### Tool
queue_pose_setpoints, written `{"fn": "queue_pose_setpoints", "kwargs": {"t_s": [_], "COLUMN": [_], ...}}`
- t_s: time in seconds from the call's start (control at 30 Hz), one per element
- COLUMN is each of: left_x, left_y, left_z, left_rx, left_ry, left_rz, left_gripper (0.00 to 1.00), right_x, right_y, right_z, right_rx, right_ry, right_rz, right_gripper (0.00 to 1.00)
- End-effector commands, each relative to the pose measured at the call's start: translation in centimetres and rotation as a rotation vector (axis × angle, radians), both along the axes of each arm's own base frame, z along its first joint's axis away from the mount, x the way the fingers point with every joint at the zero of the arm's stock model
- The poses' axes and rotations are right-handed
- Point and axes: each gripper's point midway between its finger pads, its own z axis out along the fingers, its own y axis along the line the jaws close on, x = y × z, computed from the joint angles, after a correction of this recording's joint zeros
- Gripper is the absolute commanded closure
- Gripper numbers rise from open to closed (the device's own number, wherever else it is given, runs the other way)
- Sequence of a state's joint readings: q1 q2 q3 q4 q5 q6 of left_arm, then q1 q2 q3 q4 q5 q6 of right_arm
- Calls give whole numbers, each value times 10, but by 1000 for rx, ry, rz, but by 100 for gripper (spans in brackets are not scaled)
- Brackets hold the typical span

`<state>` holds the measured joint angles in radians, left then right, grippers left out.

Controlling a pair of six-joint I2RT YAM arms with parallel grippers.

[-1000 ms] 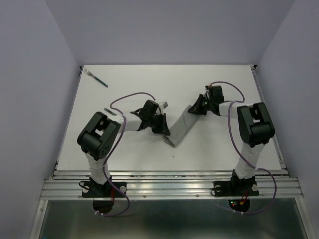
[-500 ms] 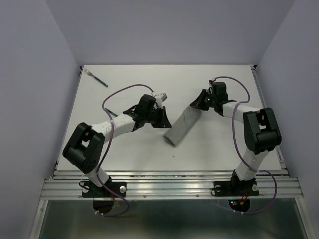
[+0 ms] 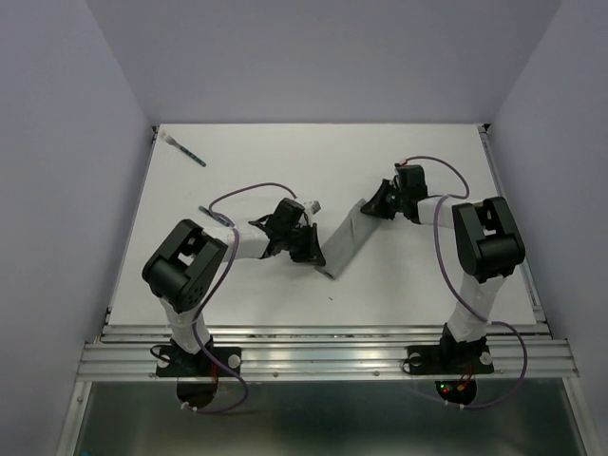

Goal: Fold the napkin into a case and place the utensils inside
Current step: Move the smaller rectangle-folded napkin to the center of the board.

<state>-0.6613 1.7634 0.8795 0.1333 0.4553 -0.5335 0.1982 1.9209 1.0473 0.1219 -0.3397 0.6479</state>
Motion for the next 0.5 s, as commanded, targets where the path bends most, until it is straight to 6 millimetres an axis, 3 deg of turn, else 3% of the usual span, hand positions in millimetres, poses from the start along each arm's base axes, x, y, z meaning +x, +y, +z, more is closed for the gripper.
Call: {"fn": "queue_pose_setpoints", "kwargs": {"t_s": [0.0,0.2,0.47], "left_x": [10,24,44], "left_y": [-3,-17,-39], "left_z": [-8,-4,7], "left_rx": [15,7,-38], "left_ry": [-28,-38,-32], "left_rz": [2,-19,-15], "left_gripper": [100,100,100], "right_x": [4,20,49], "right_y": [-15,-31,-24], "right_z": [-14,-8,-8], "right_rx": [-82,-108,-133], "right_ry": [-14,-44,-51], "right_rz": [-55,-93,-41], "right_gripper": [99,99,99]}}
